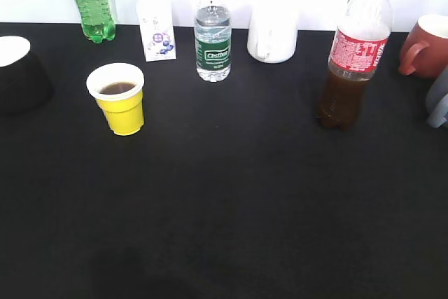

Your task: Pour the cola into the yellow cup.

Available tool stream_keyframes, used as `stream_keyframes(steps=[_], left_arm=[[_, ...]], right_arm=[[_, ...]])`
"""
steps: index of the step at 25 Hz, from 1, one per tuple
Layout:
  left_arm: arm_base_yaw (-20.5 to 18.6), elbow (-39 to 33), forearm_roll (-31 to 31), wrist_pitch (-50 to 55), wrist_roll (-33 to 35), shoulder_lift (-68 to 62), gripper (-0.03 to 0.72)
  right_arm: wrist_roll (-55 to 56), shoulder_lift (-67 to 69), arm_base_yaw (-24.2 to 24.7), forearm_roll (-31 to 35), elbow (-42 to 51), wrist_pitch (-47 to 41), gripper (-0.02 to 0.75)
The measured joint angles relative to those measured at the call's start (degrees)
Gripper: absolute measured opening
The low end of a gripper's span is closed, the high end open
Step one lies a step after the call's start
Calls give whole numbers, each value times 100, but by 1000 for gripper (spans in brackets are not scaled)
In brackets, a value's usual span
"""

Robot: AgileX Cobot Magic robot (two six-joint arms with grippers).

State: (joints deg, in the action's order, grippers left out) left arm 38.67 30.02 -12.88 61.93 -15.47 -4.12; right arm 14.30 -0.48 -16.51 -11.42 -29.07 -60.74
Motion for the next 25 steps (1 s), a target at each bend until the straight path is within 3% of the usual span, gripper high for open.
stream_keyframes(steps=[4, 7, 12, 16, 25], left_arm=[[-1623, -1, 0, 0, 0, 284, 480], [-2810, -1, -5, 0, 0, 451, 480], [-3741, -1, -5, 0, 0, 451, 465], [-4164, -1, -5, 0, 0, 451, 463], [-4199, -1, -5, 0, 0, 451, 461]], right_arm=[[0, -5, 1173, 0, 0, 5, 586], [0, -5, 1386, 6, 4, 17, 586], [0, -11, 1899, 11, 4, 22, 586], [4, -11, 1943, 11, 4, 22, 586], [4, -11, 1943, 11, 4, 22, 586]])
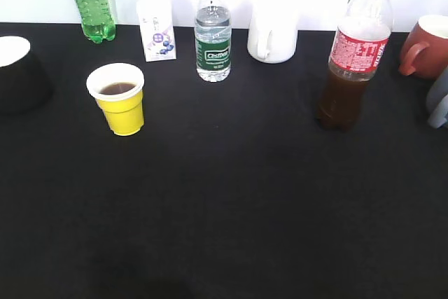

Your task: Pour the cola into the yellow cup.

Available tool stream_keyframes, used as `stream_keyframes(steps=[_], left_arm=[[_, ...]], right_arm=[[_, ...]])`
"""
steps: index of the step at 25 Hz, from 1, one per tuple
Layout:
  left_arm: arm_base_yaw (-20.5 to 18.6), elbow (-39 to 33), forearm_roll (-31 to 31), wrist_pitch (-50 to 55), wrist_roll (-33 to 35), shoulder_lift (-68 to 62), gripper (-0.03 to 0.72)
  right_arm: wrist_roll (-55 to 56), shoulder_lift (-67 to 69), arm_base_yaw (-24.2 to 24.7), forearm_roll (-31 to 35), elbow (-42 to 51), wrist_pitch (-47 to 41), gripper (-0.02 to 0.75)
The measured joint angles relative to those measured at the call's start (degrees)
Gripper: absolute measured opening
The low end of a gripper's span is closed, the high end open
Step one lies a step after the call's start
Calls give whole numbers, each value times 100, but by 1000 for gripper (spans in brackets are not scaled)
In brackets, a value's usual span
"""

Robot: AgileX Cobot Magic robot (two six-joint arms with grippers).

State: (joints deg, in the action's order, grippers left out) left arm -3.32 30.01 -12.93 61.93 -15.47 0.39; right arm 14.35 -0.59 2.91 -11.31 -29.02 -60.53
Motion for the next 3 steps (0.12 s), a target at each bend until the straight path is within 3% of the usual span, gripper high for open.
stream_keyframes(steps=[3], left_arm=[[0, 0, 0, 0, 0, 0, 461]], right_arm=[[0, 0, 0, 0, 0, 0, 586]])
